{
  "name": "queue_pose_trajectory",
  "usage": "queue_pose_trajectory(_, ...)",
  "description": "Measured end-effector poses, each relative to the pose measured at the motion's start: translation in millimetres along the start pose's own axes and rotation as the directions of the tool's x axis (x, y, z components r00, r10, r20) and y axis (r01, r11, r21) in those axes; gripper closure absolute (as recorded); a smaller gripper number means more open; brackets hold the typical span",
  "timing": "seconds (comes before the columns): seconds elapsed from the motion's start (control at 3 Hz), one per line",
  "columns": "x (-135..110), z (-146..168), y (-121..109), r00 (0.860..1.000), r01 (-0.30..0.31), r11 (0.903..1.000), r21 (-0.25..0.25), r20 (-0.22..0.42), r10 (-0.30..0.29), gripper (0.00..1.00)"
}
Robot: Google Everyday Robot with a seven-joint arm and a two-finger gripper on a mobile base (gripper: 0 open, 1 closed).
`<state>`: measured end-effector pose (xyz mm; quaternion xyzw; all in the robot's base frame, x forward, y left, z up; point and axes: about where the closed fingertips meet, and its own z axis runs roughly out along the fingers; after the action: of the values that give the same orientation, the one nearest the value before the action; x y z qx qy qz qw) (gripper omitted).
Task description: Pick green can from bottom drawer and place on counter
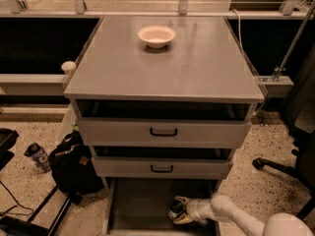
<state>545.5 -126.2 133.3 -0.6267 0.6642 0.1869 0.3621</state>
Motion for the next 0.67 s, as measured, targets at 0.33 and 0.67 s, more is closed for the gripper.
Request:
queue_pose_trajectory(0.33, 0.0, 0.0, 0.0, 1.0, 0.0, 1.0, 0.0, 0.0, 0.0, 0.65)
queue_pose_trajectory(0.67, 0.0, 0.1, 0.0, 1.0, 0.0, 1.0, 0.0, 0.0, 0.0, 0.88)
